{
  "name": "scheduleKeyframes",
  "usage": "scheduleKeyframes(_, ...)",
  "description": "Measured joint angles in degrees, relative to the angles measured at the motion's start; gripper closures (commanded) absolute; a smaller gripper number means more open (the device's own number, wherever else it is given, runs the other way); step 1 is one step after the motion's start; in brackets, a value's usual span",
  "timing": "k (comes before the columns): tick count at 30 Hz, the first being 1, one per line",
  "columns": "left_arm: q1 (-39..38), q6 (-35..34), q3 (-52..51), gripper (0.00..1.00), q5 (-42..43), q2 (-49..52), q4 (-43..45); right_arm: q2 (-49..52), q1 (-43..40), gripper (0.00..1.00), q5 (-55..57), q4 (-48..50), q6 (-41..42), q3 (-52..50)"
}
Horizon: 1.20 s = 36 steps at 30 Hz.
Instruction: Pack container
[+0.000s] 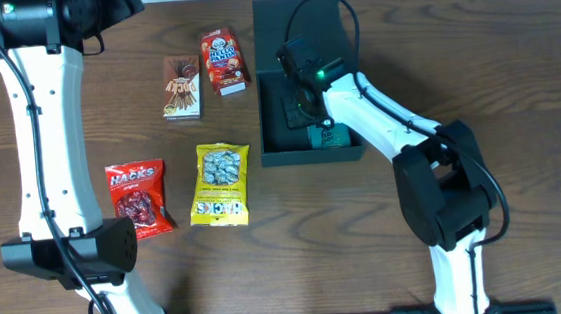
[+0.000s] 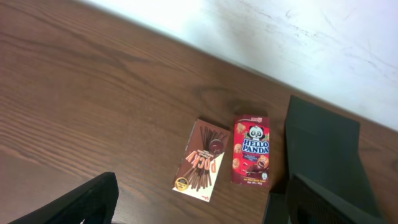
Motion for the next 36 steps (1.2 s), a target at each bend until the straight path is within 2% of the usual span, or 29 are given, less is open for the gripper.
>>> scheduleKeyframes(8,0.0,0.0,0.0,0.12,0.0,0.0,-0.2,0.0,-0.2,0.98,3.2,-0.6,4.6,0.0)
scheduleKeyframes(14,0.0,0.5,0.0,0.12,0.0,0.0,-0.3,0.0,-0.3,0.99,2.9,-0.9,4.5,0.1)
scheduleKeyframes(18,0.0,1.9,-1.7,0.12,0.0,0.0,0.5,-0.3,-0.4,0.99,1.6,-5.0,3.9,4.0)
scheduleKeyframes(21,0.0,2.6,-7.0,0.12,0.0,0.0,1.7,-3.5,-1.8,0.98,1.6,-7.5,2.7,9.5)
scheduleKeyframes(23,0.0,2.9,-11.0,0.12,0.2,0.0,3.7,-6.9,-3.7,0.98,1.6,-7.8,1.5,11.4)
scheduleKeyframes(28,0.0,3.0,-21.5,0.12,3.5,0.1,9.7,-16.2,-14.2,0.98,1.0,-12.0,-1.5,14.2)
scheduleKeyframes(32,-0.1,3.0,-28.3,0.12,4.7,0.1,14.3,-16.2,-24.5,0.98,-5.2,-14.2,-2.2,12.0)
scheduleKeyframes(36,-0.1,3.4,-32.5,0.11,4.8,0.1,17.2,-13.1,-27.5,0.98,-11.3,-11.6,-2.5,5.2)
